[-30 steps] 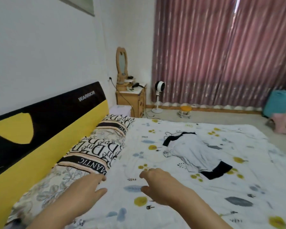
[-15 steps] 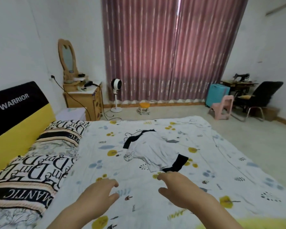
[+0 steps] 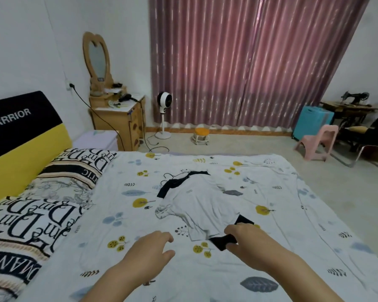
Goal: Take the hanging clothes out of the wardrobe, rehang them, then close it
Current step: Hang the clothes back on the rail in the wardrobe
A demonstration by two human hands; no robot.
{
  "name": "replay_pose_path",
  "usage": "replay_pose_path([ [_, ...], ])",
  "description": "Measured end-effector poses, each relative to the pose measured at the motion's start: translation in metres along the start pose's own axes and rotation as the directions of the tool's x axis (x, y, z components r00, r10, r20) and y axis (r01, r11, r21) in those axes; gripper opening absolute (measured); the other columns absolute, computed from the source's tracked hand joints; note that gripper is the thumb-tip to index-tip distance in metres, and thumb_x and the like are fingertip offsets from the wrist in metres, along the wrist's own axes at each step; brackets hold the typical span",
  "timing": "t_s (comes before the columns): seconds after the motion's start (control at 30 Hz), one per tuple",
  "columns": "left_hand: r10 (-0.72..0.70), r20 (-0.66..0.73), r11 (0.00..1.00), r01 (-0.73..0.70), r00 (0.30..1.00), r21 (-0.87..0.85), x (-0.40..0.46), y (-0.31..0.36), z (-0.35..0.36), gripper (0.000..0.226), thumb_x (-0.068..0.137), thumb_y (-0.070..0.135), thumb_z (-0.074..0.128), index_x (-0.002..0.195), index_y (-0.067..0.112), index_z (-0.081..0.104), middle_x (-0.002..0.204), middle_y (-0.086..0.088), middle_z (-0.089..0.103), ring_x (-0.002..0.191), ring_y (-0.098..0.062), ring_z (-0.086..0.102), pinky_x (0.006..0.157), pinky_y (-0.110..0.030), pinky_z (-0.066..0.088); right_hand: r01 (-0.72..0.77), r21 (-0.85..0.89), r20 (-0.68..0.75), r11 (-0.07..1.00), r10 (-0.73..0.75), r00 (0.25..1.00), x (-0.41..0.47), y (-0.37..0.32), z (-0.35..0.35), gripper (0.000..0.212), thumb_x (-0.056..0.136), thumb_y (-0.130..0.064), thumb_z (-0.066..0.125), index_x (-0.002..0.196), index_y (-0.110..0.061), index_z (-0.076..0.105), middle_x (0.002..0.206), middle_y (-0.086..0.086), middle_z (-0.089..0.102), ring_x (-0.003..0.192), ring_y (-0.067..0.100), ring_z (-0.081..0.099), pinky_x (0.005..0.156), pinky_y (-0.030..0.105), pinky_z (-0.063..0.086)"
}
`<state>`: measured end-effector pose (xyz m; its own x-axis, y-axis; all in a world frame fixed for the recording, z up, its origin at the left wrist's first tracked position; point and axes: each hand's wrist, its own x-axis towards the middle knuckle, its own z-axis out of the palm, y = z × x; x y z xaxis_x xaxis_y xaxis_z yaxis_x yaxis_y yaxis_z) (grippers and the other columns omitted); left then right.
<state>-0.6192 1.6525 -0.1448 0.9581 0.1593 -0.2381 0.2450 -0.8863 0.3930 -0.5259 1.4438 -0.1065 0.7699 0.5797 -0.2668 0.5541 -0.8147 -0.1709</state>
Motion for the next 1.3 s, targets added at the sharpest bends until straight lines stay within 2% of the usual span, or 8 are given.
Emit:
replay_pose_path([
  [0.1,-0.032,0.036,0.999,0.033,0.999,-0.034,0.029,-0.007,0.007,0.038,0.097,0.039,0.04,0.133,0.028,0.04,0.133,0.008,0.044,0.117,-0.011,0.048,0.096,-0.03,0.045,0.0,-0.002,0.038,1.0,0.0,0.999,0.034,0.012,-0.002,0.01,0.096,-0.027,0.044,0.092,-0.018,0.043,0.097,0.003,0.049,0.088,0.023,0.048,0.057,0.021,0.031],
  [0.17,-0.039,0.052,0.999,0.041,0.998,-0.03,0.05,-0.016,0.009,0.038,0.097,0.039,0.04,0.133,0.028,0.04,0.134,0.007,0.044,0.12,-0.011,0.046,0.099,-0.028,0.041,-0.006,0.006,0.056,1.0,0.006,0.998,0.059,0.017,0.001,0.021,0.097,-0.027,0.043,0.11,-0.013,0.052,0.11,0.005,0.055,0.105,0.024,0.052,0.074,0.03,0.044],
  [0.27,-0.046,0.069,0.998,0.05,0.997,-0.047,0.084,-0.033,0.01,0.037,0.097,0.038,0.04,0.132,0.029,0.04,0.134,0.008,0.043,0.123,-0.011,0.043,0.101,-0.026,0.037,-0.033,0.015,0.076,0.999,0.031,0.997,0.1,0.022,0.006,0.032,0.097,-0.026,0.042,0.125,-0.013,0.05,0.122,0.006,0.055,0.113,0.023,0.05,0.092,0.036,0.046],
  [0.7,-0.047,0.127,0.999,0.048,0.991,-0.009,0.259,-0.121,0.029,0.038,0.098,0.037,0.038,0.135,0.028,0.038,0.136,0.006,0.043,0.125,-0.011,0.042,0.099,-0.021,0.034,-0.098,-0.022,0.07,0.995,0.099,0.993,0.298,0.033,0.057,0.039,0.098,-0.029,0.039,0.135,-0.015,0.041,0.131,0.007,0.047,0.122,0.025,0.042,0.096,0.033,0.041],
  [1.0,-0.165,0.045,0.986,0.165,0.985,0.016,0.374,-0.188,0.101,0.039,0.098,0.037,0.035,0.136,0.028,0.035,0.136,0.004,0.042,0.126,-0.013,0.042,0.099,-0.024,0.036,-0.17,-0.067,-0.033,0.983,0.168,0.985,0.44,0.068,0.167,0.037,0.099,-0.031,0.037,0.133,-0.016,0.038,0.135,0.004,0.042,0.124,0.024,0.04,0.096,0.031,0.037],
  [1.13,-0.215,0.004,0.976,0.215,0.977,0.017,0.415,-0.215,0.155,0.04,0.099,0.036,0.034,0.138,0.027,0.032,0.137,0.005,0.041,0.126,-0.014,0.041,0.1,-0.024,0.036,-0.214,-0.046,-0.103,0.976,0.209,0.973,0.499,0.089,0.231,0.052,0.085,-0.035,0.064,0.127,-0.007,0.051,0.132,0.019,0.048,0.119,0.036,0.05,0.091,0.045,0.047],
  [1.2,-0.229,-0.03,0.973,0.229,0.973,-0.023,0.43,-0.229,0.183,0.04,0.098,0.036,0.034,0.138,0.028,0.031,0.137,0.006,0.041,0.126,-0.013,0.041,0.1,-0.022,0.036,-0.219,-0.034,-0.078,0.975,0.216,0.973,0.524,0.099,0.268,0.057,0.096,-0.034,0.045,0.145,-0.009,0.027,0.152,0.019,0.021,0.14,0.034,0.024,0.11,0.046,0.03],
  [1.3,-0.259,-0.067,0.964,0.253,0.964,-0.08,0.45,-0.245,0.217,0.04,0.099,0.034,0.035,0.138,0.028,0.031,0.138,0.008,0.039,0.126,-0.01,0.041,0.1,-0.02,0.033,-0.235,-0.062,-0.076,0.97,0.23,0.97,0.553,0.117,0.31,0.055,0.101,-0.037,0.022,0.15,-0.021,0.003,0.158,0.008,-0.006,0.146,0.027,-0.002,0.117,0.042,0.007],
])
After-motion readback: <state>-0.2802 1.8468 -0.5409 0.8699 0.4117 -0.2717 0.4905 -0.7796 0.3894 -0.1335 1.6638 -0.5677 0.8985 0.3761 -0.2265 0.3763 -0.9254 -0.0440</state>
